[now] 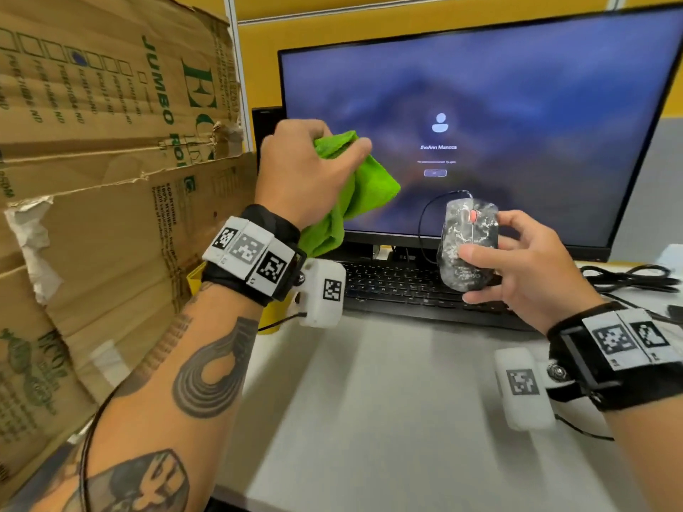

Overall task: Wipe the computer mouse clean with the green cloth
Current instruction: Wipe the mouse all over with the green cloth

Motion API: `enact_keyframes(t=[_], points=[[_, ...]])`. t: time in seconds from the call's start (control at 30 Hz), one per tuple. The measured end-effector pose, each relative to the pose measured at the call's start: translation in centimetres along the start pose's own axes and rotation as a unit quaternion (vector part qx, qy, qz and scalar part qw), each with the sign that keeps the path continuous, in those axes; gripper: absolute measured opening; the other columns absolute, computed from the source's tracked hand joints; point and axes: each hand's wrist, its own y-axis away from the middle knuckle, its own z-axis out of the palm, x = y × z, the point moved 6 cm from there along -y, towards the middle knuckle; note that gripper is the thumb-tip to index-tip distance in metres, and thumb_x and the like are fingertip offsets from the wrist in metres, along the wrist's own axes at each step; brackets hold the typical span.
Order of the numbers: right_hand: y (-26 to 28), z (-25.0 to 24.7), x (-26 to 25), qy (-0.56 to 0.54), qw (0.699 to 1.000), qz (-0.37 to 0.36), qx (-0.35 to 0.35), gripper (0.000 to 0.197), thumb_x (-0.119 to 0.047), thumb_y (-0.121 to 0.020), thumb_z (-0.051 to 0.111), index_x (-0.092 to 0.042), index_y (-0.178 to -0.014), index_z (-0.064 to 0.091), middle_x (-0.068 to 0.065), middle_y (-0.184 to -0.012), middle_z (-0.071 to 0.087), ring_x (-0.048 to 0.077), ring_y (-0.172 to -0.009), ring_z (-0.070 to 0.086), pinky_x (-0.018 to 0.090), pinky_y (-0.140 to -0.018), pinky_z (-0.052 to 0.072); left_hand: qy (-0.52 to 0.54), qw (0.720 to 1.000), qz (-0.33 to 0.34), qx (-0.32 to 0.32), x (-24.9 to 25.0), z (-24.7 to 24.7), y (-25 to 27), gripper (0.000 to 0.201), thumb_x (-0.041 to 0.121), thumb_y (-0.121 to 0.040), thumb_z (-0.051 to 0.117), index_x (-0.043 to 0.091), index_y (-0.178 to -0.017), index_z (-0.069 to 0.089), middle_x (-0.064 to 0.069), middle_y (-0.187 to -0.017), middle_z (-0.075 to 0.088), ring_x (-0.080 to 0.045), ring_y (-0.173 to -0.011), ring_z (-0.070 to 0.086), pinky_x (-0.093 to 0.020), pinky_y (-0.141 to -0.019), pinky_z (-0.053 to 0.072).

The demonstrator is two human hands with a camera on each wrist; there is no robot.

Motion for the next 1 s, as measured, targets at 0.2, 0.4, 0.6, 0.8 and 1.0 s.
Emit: enact_keyframes(t=[0.2, 0.4, 0.6, 0.8, 1.0], points=[[0.5, -0.5, -1.8, -0.055, 0.998, -0.028, -0.014, 0.054, -0.012, -0.071, 0.075, -0.013, -0.122, 0.057, 0.005, -0.093, 0.075, 0.024, -0.080, 0.072, 0.038, -0.050, 0.057, 0.056, 0.988, -0.108, -0.098, -1.0, 7.4, 5.1, 0.062, 0.045, -0.096, 0.065, 0.011, -0.054, 0.036, -0.005, -0.054, 0.031, -0.030, -0.062, 0.035, -0.039, -0.060, 0.024], [0.5, 0.2, -1.3, -0.044, 0.998, -0.023, -0.037, 0.058, -0.010, -0.071, 0.075, -0.008, -0.125, 0.055, 0.009, -0.093, 0.074, 0.028, -0.074, 0.072, 0.040, -0.050, 0.058, 0.255, 0.930, -0.190, -0.183, -2.5, 12.4, 9.0, 0.055, 0.043, -0.102, 0.054, -0.008, -0.081, 0.056, -0.023, -0.069, 0.057, -0.019, -0.058, 0.054, -0.041, -0.056, 0.052], [0.6, 0.4, -1.3, -0.055, 0.997, -0.024, -0.056, 0.059, -0.003, -0.073, 0.081, -0.008, -0.126, 0.055, 0.010, -0.093, 0.073, 0.031, -0.071, 0.070, 0.038, -0.049, 0.057, 0.340, 0.861, -0.283, -0.251, -2.8, 13.2, 10.7, 0.020, 0.017, -0.107, 0.055, 0.010, -0.125, 0.053, -0.013, -0.096, 0.059, -0.012, -0.056, 0.063, -0.025, -0.043, 0.052], [0.7, 1.4, -0.1, -0.062, 0.995, 0.002, -0.080, 0.056, -0.007, -0.077, 0.074, -0.009, -0.130, 0.055, 0.016, -0.103, 0.074, 0.034, -0.076, 0.073, 0.039, -0.052, 0.060, 0.409, 0.806, -0.307, -0.297, -2.6, 13.6, 11.8, 0.028, 0.014, -0.105, 0.043, 0.013, -0.119, 0.068, -0.019, -0.122, 0.073, -0.035, -0.103, 0.075, -0.043, -0.083, 0.064], [1.1, 2.7, 2.0, -0.063, 0.990, 0.044, -0.121, 0.059, 0.005, -0.075, 0.069, -0.012, -0.131, 0.055, 0.017, -0.113, 0.073, 0.038, -0.092, 0.074, 0.046, -0.061, 0.062, 0.487, 0.714, -0.340, -0.370, -2.8, 14.5, 13.1, 0.080, 0.078, -0.089, 0.042, 0.018, -0.135, 0.069, -0.011, -0.133, 0.072, -0.034, -0.124, 0.068, -0.055, -0.106, 0.052]])
